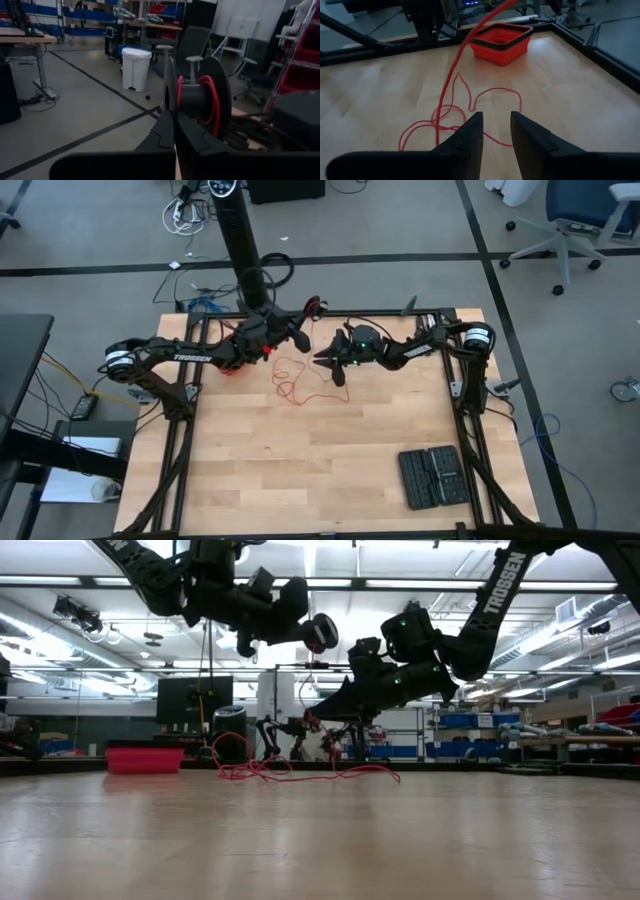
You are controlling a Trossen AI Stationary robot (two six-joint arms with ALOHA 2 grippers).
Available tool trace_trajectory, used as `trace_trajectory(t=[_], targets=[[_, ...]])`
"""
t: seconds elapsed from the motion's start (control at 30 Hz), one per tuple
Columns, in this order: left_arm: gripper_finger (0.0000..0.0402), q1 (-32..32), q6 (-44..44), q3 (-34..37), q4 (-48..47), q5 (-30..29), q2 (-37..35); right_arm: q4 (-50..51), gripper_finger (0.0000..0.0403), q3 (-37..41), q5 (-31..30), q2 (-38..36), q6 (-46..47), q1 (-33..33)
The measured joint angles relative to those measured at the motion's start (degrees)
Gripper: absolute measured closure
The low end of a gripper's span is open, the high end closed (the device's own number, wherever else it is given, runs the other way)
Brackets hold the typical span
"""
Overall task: Coil cords
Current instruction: Coil the wire to the spool
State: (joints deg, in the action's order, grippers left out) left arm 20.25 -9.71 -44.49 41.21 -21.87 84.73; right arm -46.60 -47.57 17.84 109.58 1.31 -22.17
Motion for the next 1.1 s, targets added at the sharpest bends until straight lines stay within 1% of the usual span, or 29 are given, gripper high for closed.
trace_trajectory(t=[0.13, 0.2, 0.27, 0.43, 0.6, 0.93, 1.1], targets=[[0.0401, 0.0, 0.0, 0.0, 2.3, 0.0, 0.0, -3.7, 0.03, 0.0, 1.7, -0.1, 5.3, -0.4], [0.0401, 0.0, 0.0, 0.0, 2.9, 0.0, 0.0, -4.6, 0.03, 0.0, 1.5, -0.1, 7.9, -0.5], [0.0401, 0.1, 0.0, 0.0, 3.1, 0.0, 0.0, -4.6, 0.0301, -0.1, 1.3, -0.1, 8.5, -0.5], [0.0401, 0.4, -0.2, 0.0, 3.2, 0.2, 0.0, -3.9, 0.03, -2.1, 1.7, -0.1, 6.3, -0.4], [0.0401, 0.5, -1.1, 0.0, 4.8, 1.7, 0.0, -2.5, 0.0298, -4.7, 2.8, -0.1, 4.9, -1.0], [0.0401, 0.5, -1.5, 0.0, 7.3, 3.1, 0.0, -0.7, 0.0301, -4.8, 2.9, -0.1, 0.5, -1.6], [0.0401, 0.5, -1.5, 0.0, 7.2, 3.2, 0.0, 0.4, 0.0308, -4.8, 4.9, -0.1, -0.7, -1.6]])
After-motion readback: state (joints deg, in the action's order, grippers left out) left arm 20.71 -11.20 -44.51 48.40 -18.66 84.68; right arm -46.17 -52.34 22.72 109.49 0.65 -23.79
